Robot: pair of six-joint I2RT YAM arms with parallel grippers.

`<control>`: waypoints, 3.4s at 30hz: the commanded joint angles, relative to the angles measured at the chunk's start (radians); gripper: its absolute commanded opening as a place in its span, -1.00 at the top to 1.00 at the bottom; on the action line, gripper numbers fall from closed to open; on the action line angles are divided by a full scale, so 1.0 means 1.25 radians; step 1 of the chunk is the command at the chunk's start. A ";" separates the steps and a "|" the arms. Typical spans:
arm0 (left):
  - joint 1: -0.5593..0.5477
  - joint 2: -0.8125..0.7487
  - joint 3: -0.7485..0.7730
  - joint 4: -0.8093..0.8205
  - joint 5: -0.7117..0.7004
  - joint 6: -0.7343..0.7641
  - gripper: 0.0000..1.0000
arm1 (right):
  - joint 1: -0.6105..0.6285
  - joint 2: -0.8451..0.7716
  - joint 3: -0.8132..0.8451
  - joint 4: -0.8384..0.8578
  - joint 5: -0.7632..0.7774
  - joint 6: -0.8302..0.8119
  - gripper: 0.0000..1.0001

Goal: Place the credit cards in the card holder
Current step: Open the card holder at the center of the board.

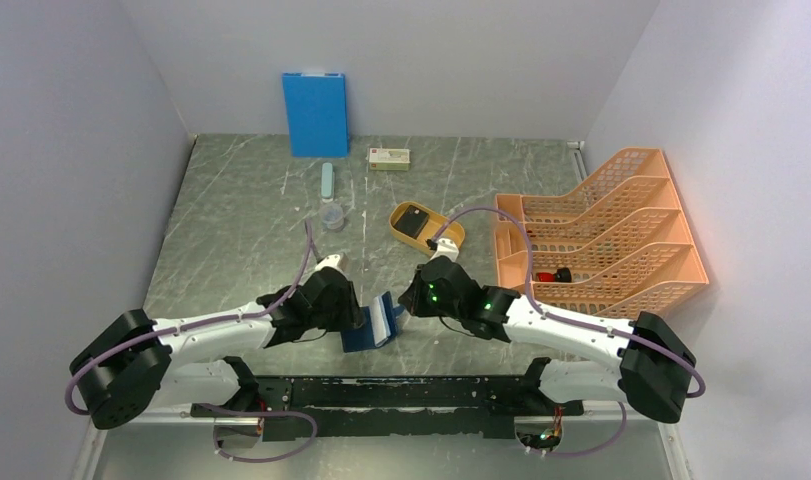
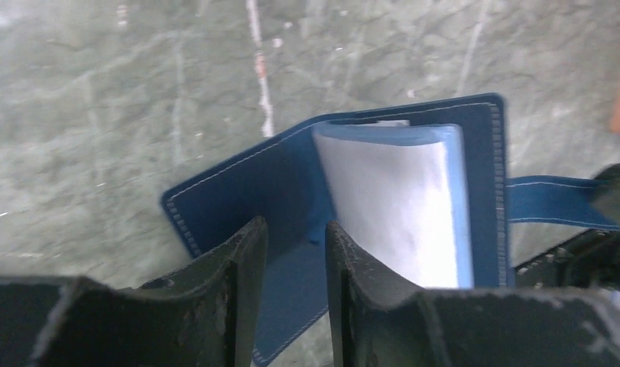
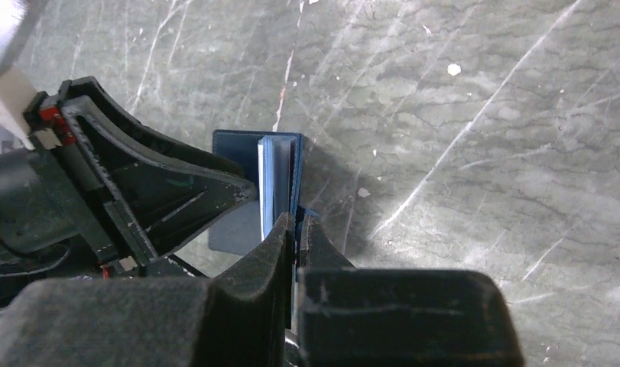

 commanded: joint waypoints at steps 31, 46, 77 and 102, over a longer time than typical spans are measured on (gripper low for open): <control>-0.003 0.098 -0.072 0.181 0.046 0.026 0.07 | 0.011 -0.116 -0.065 -0.142 0.035 0.016 0.02; -0.004 0.093 -0.078 0.179 0.034 0.016 0.08 | 0.062 0.026 -0.007 0.064 -0.150 0.031 0.19; -0.004 0.042 -0.119 0.123 -0.020 -0.002 0.38 | 0.045 0.222 -0.087 0.245 -0.131 0.113 0.11; -0.004 0.127 -0.154 0.191 0.008 -0.030 0.84 | -0.001 0.148 -0.204 0.448 -0.178 0.222 0.03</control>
